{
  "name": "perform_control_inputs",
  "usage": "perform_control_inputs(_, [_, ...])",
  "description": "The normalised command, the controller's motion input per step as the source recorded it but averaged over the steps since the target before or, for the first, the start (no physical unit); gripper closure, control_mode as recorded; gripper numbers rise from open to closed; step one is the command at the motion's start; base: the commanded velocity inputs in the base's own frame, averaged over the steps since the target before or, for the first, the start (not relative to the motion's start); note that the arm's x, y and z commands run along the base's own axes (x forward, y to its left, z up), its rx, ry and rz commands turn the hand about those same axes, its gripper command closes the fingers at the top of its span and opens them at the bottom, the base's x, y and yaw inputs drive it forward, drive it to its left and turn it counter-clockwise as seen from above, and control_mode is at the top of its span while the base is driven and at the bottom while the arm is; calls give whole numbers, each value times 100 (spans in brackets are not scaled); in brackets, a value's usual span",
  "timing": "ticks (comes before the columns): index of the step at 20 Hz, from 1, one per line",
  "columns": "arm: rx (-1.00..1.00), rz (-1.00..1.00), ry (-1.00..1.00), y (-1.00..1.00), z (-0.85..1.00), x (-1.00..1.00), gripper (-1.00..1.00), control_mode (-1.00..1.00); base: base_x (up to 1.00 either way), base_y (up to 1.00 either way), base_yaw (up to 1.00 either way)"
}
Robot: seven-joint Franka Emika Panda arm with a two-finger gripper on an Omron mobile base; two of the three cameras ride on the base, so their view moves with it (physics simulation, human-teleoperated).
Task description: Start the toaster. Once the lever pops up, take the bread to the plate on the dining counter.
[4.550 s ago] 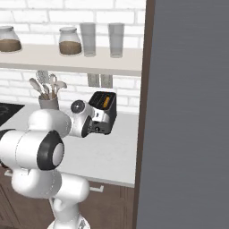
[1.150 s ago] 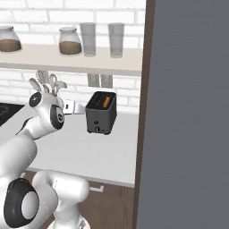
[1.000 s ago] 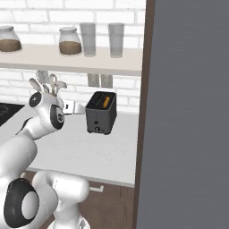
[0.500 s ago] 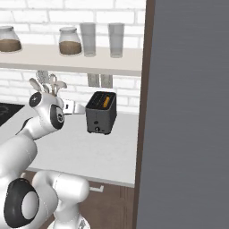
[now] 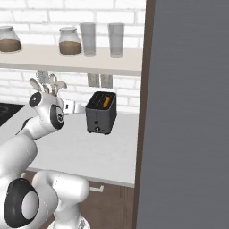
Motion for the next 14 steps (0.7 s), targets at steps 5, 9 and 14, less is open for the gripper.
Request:
perform_control_inputs(5, [0, 0, 0, 0, 0, 0, -100, -100, 0, 0, 0])
perform_control_inputs(9, [0, 0, 0, 0, 0, 0, -100, -100, 0, 0, 0])
perform_control_inputs(14, [0, 0, 0, 0, 0, 0, -100, -100, 0, 0, 0])
